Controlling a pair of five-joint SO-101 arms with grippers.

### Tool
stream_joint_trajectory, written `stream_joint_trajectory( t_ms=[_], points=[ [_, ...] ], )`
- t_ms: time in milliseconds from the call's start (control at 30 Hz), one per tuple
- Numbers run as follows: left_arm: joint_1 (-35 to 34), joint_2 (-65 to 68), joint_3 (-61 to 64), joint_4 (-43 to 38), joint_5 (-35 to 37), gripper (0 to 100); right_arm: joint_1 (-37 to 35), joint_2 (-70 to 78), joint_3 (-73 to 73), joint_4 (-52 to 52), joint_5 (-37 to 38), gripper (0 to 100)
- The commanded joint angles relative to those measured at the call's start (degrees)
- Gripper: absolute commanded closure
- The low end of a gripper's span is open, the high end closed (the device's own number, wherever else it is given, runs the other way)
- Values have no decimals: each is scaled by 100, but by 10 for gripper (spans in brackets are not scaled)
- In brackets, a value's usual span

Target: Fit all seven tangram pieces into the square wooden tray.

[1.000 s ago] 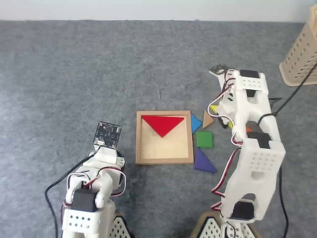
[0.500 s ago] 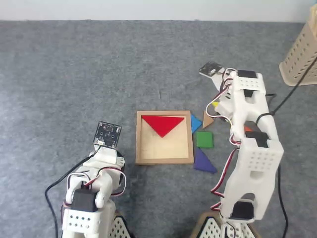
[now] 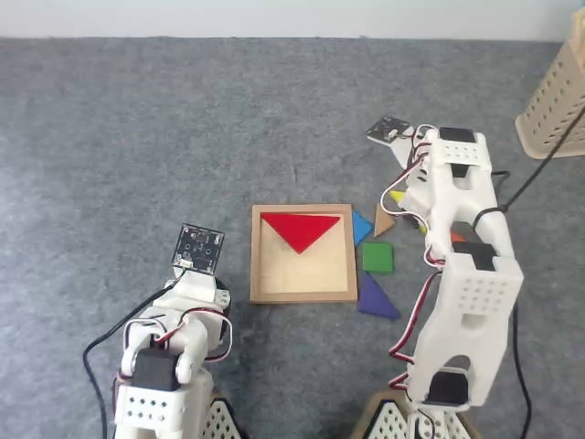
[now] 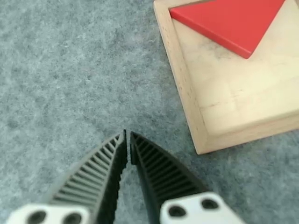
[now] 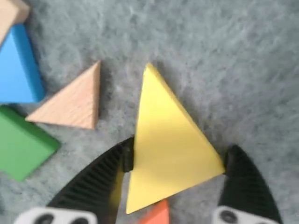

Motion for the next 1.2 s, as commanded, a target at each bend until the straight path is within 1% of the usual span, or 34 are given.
stream_joint_trajectory(
  t_ms=[0, 233, 333, 467, 567, 633, 767, 833, 867, 933, 1100, 1167],
  points=[
    [-9, -123, -110, 35, 35, 988, -101, -48, 0, 251, -536, 818],
    [-9, -123, -110, 35, 35, 988, -119, -215, -9, 418, -1723, 819],
    [-9, -123, -110, 35, 35, 988, -145, -743, 9, 541, -2426, 819],
    [-9, -123, -110, 35, 35, 988, -321, -1666, 35, 989, -3103, 819],
    [-9, -123, -110, 35, 35, 988, -602, -2343, 185, 1270, -3464, 819],
    [-9, -123, -110, 35, 35, 988, -875, -2818, 501, 1279, -3701, 819],
    [-9, -123, -110, 35, 35, 988, -1798, -3679, 1301, 1033, -4264, 819],
    [-9, -123, -110, 35, 35, 988, -2334, -3978, 1688, 734, -4440, 819],
    [-9, -123, -110, 35, 35, 988, -2563, -4066, 1846, 585, -4396, 819],
    [-9, -123, -110, 35, 35, 988, -2844, -4101, 2040, 330, -4378, 819],
    [-9, -123, -110, 35, 35, 988, -3037, -4101, 2075, 163, -4404, 819],
    [-9, -123, -110, 35, 35, 988, -3099, -4092, 2092, 101, -4554, 819]
  ],
)
